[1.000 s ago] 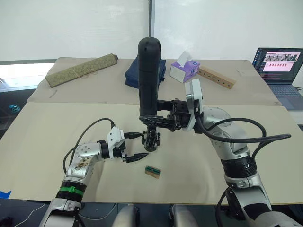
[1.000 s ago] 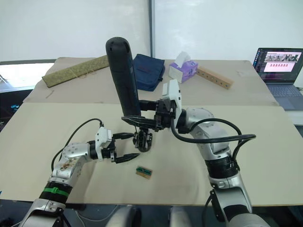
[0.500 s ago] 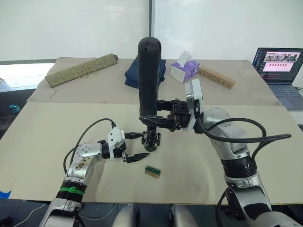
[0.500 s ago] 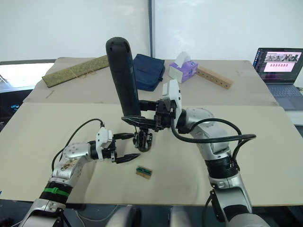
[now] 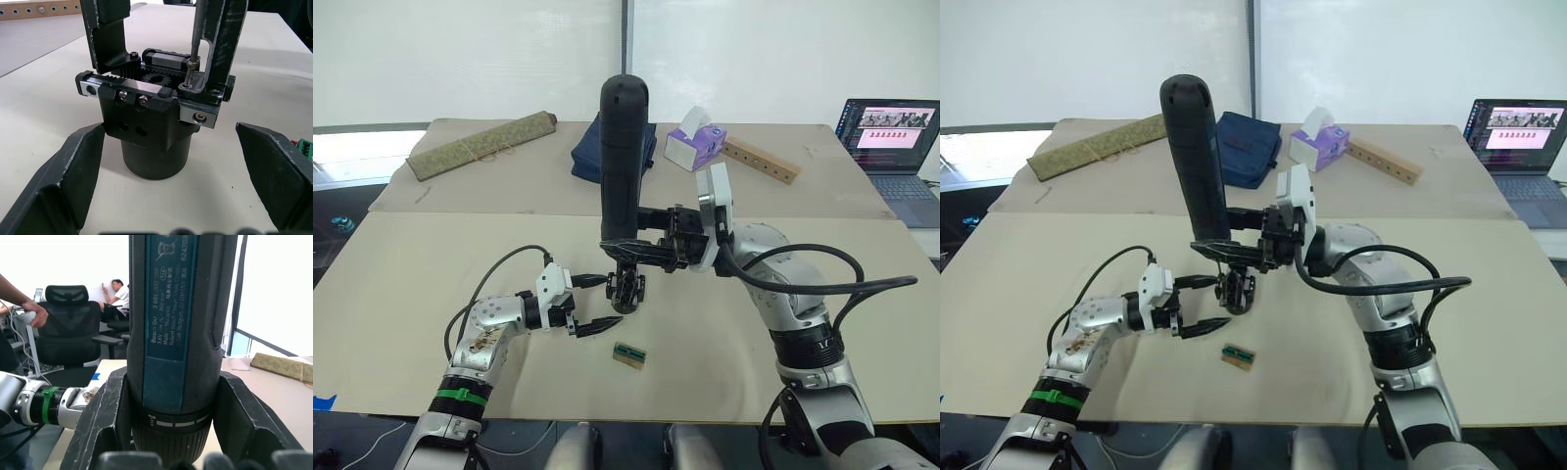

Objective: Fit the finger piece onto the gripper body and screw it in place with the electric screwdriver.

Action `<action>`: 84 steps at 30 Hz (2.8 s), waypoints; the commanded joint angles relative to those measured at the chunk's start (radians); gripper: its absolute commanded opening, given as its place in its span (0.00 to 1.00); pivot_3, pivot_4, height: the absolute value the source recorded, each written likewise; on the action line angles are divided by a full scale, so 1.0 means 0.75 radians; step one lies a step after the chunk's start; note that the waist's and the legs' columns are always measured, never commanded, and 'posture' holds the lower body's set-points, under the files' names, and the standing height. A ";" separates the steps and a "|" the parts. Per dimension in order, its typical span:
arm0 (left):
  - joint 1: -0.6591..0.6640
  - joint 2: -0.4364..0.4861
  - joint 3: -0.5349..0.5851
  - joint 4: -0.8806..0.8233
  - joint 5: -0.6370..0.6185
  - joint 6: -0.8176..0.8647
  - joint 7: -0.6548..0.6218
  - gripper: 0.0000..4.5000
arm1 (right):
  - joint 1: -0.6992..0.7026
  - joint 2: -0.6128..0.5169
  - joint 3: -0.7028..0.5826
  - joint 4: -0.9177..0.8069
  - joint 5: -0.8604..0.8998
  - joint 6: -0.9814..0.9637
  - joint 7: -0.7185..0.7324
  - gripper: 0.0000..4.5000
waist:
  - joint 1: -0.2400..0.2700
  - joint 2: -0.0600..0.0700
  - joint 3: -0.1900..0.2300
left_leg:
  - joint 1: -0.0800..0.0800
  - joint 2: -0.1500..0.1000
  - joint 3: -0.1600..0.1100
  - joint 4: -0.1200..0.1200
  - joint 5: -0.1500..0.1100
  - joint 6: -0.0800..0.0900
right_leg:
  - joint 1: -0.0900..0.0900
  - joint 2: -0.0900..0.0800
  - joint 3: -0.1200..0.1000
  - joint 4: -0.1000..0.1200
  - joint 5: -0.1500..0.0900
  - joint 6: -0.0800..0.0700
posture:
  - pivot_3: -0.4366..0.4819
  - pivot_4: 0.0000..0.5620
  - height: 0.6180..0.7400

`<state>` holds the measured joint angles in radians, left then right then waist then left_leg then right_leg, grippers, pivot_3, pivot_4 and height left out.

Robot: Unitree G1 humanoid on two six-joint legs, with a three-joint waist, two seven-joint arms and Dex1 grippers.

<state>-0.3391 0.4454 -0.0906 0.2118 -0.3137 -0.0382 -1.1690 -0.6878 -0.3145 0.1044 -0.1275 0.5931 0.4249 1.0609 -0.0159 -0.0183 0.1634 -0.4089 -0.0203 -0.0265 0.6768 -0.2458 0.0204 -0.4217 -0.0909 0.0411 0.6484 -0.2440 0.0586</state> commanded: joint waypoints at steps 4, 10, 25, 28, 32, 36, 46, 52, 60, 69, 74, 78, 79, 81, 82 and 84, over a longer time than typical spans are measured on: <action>0.003 0.007 0.001 -0.040 -0.006 0.002 0.001 1.00 | -0.004 0.001 -0.018 -0.030 0.027 -0.009 0.006 0.42 | 0.000 0.000 0.000 | 0.000 0.000 0.000 0.000 0.000 0.000 | 0.000 0.000 0.000 0.000 0.000 0.000 | 0.48 0.27 1.00; 0.004 0.010 0.004 -0.028 -0.005 -0.006 -0.004 1.00 | -0.005 0.000 -0.015 -0.020 0.013 -0.020 0.003 0.42 | 0.000 0.000 0.000 | 0.000 0.000 0.000 0.000 0.000 0.000 | 0.000 0.000 0.000 0.000 0.000 0.000 | 0.48 0.27 1.00; 0.001 0.009 0.003 -0.010 -0.001 -0.021 -0.014 1.00 | -0.016 -0.010 -0.023 -0.009 0.008 -0.025 0.003 0.42 | 0.000 0.000 0.000 | 0.000 0.000 0.000 0.000 0.000 0.000 | 0.000 0.000 0.000 0.000 0.000 0.000 | 0.48 0.27 1.00; 0.000 0.009 0.003 -0.009 -0.001 -0.021 -0.015 1.00 | -0.021 -0.009 -0.028 -0.006 0.013 -0.023 0.002 0.42 | 0.000 0.000 0.000 | 0.000 0.000 0.000 0.000 0.000 0.000 | 0.000 0.000 0.000 0.000 0.000 0.000 | 0.48 0.27 1.00; 0.000 0.008 0.003 -0.008 -0.002 -0.019 -0.015 1.00 | -0.027 -0.006 -0.038 -0.005 0.024 -0.016 -0.004 0.42 | 0.000 0.000 0.000 | 0.000 0.000 0.000 0.000 0.000 0.000 | 0.000 0.000 0.000 0.000 0.000 0.000 | 0.48 0.27 1.00; 0.001 0.008 0.002 -0.008 -0.001 -0.018 -0.015 1.00 | -0.029 -0.008 -0.042 -0.001 0.028 -0.014 -0.005 0.42 | 0.000 0.000 0.000 | 0.000 0.000 0.000 0.000 0.000 0.000 | 0.000 0.000 0.000 0.000 0.000 0.000 | 0.48 0.27 1.00; 0.002 0.005 0.001 -0.014 -0.001 -0.013 -0.009 1.00 | -0.031 -0.019 -0.038 0.008 0.022 -0.014 0.001 0.42 | 0.001 0.000 0.000 | 0.000 0.000 0.000 0.000 0.000 0.000 | 0.000 0.000 0.000 0.000 0.000 0.000 | 0.48 0.27 1.00; 0.005 0.004 -0.001 -0.019 -0.001 -0.011 -0.006 1.00 | -0.037 -0.023 -0.042 0.013 0.025 -0.014 0.002 0.42 | 0.000 0.000 0.000 | 0.001 0.000 0.000 0.000 0.000 0.000 | 0.000 0.000 0.000 0.000 0.000 0.000 | 0.48 0.27 1.00; 0.009 0.001 -0.002 -0.014 -0.001 -0.017 -0.003 1.00 | -0.042 -0.029 -0.043 0.013 0.030 -0.011 0.006 0.42 | 0.000 0.000 0.000 | 0.001 0.000 0.000 0.000 0.000 0.000 | 0.000 0.000 0.000 0.000 0.000 0.000 | 0.48 0.27 1.00; 0.008 -0.003 -0.004 -0.012 -0.002 -0.019 -0.002 1.00 | -0.050 -0.037 -0.046 0.012 0.042 -0.003 0.011 0.42 | 0.000 0.000 0.000 | 0.001 0.000 0.000 0.000 0.000 0.000 | 0.000 0.000 0.000 0.000 0.000 0.000 | 0.48 0.27 1.00; 0.006 -0.004 -0.006 -0.011 -0.001 -0.018 0.000 1.00 | -0.051 -0.042 -0.047 0.011 0.043 -0.002 0.012 0.42 | 0.001 0.000 0.000 | 0.000 0.000 0.000 0.000 0.000 0.000 | 0.000 0.000 0.000 0.000 0.000 0.000 | 0.48 0.27 1.00; 0.006 -0.004 -0.006 -0.011 -0.002 -0.017 0.001 1.00 | -0.047 -0.046 -0.043 0.011 0.042 -0.003 0.013 0.42 | 0.001 0.000 0.000 | 0.000 0.000 0.000 0.000 0.000 0.000 | 0.000 0.000 0.000 0.000 0.000 0.000 | 0.48 0.27 1.00; 0.006 -0.004 -0.006 -0.010 -0.002 -0.017 0.001 1.00 | -0.047 -0.046 -0.043 0.011 0.041 -0.004 0.013 0.42 | 0.001 0.000 0.000 | 0.000 0.000 0.000 0.000 0.000 0.000 | 0.000 0.000 0.000 0.000 0.000 0.000 | 0.48 0.27 1.00; 0.007 -0.004 -0.006 -0.010 -0.002 -0.017 0.000 1.00 | -0.046 -0.045 -0.043 0.012 0.040 -0.006 0.012 0.42 | 0.001 0.000 0.000 | 0.000 0.000 0.000 0.000 0.000 0.000 | 0.000 0.000 0.000 0.000 0.000 0.000 | 0.48 0.27 1.00; 0.007 -0.003 -0.006 -0.010 -0.002 -0.017 0.000 1.00 | -0.046 -0.045 -0.043 0.012 0.040 -0.007 0.012 0.42 | 0.001 0.000 0.000 | 0.000 0.000 0.000 0.000 0.000 0.000 | 0.000 0.000 0.000 0.000 0.000 0.000 | 0.48 0.27 1.00; 0.007 -0.003 -0.005 -0.010 -0.002 -0.018 0.000 1.00 | -0.043 -0.042 -0.040 0.013 0.038 -0.008 0.012 0.42 | 0.001 0.000 0.000 | 0.000 0.000 0.000 0.000 0.000 0.000 | 0.000 0.000 0.000 0.000 0.000 0.000 | 0.48 0.27 1.00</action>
<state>-0.3374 0.4443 -0.0950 0.2131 -0.3136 -0.0415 -1.1683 -0.6936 -0.3448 0.1004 -0.0947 0.6037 0.4261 1.0668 -0.0153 -0.0183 0.1633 -0.4087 -0.0204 -0.0265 0.6770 -0.2458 0.0203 -0.4215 -0.0910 0.0411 0.6486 -0.2440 0.0586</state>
